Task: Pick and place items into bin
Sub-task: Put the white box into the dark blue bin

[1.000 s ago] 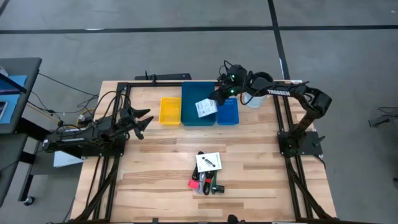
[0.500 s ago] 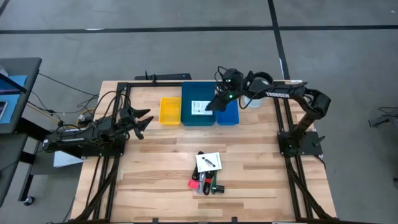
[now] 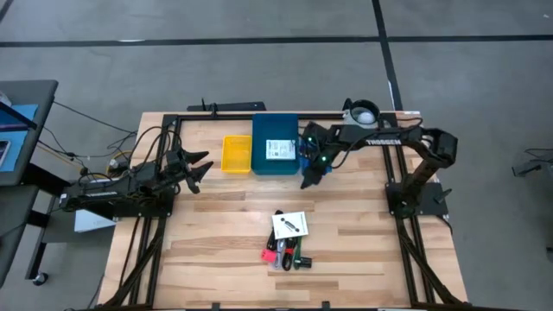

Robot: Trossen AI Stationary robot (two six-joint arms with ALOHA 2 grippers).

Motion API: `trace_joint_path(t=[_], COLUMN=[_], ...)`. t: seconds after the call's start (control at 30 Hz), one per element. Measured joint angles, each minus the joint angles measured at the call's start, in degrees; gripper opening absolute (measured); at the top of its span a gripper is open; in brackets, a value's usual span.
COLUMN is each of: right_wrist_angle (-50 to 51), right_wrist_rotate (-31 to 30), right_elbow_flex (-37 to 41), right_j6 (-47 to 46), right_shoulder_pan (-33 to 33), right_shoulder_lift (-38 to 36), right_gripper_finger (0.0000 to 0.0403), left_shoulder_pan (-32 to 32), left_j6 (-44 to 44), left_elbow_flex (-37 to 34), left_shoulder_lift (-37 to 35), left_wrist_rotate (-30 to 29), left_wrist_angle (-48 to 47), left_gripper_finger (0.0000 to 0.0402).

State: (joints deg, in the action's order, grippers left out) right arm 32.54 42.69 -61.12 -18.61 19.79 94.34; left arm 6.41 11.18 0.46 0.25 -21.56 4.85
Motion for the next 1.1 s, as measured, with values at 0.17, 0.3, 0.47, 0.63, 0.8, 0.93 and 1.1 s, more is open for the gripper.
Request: trace_joint_path(t=[0.17,0.3,0.47,0.63,0.8,0.93,1.1], right_wrist_angle=[5.24,12.15,17.09,16.21,12.11,6.44,-3.05], right_wrist_rotate=[-2.47,-9.51,-29.29,-45.37,-60.47,-72.25,-86.75], right_elbow_flex=[0.02,0.02,1.15,6.71,14.49,20.32,25.89], right_j6=[-2.78,-4.03,-7.94,-18.40,-33.88,-46.73,-64.36], right_shoulder_pan=[-4.50,-8.55,-17.47,-28.48,-40.20,-50.34,-59.04], right_shoulder_lift=[-3.69,-9.28,-17.31,-24.36,-28.00,-27.84,-25.15], right_gripper_finger=[0.0197,0.0193,0.0192,0.0188,0.0185,0.0185,0.0181], left_shoulder_pan=[0.01,0.00,0.00,0.01,0.00,0.00,0.00], left_j6=[0.00,0.00,0.00,0.00,0.00,0.00,-0.01], left_elbow_flex=[-0.01,0.00,0.00,-0.01,0.01,0.00,0.00], left_shoulder_lift=[0.00,0.00,0.00,0.00,0.00,0.00,0.00], left_wrist_rotate=[0.00,0.00,0.00,0.00,0.00,0.00,0.00], left_wrist_angle=[0.01,0.00,-0.01,0.01,-0.01,0.00,0.00], left_gripper_finger=[0.0212,0.0212,0.0212,0.0212,0.0212,0.0212,0.0212])
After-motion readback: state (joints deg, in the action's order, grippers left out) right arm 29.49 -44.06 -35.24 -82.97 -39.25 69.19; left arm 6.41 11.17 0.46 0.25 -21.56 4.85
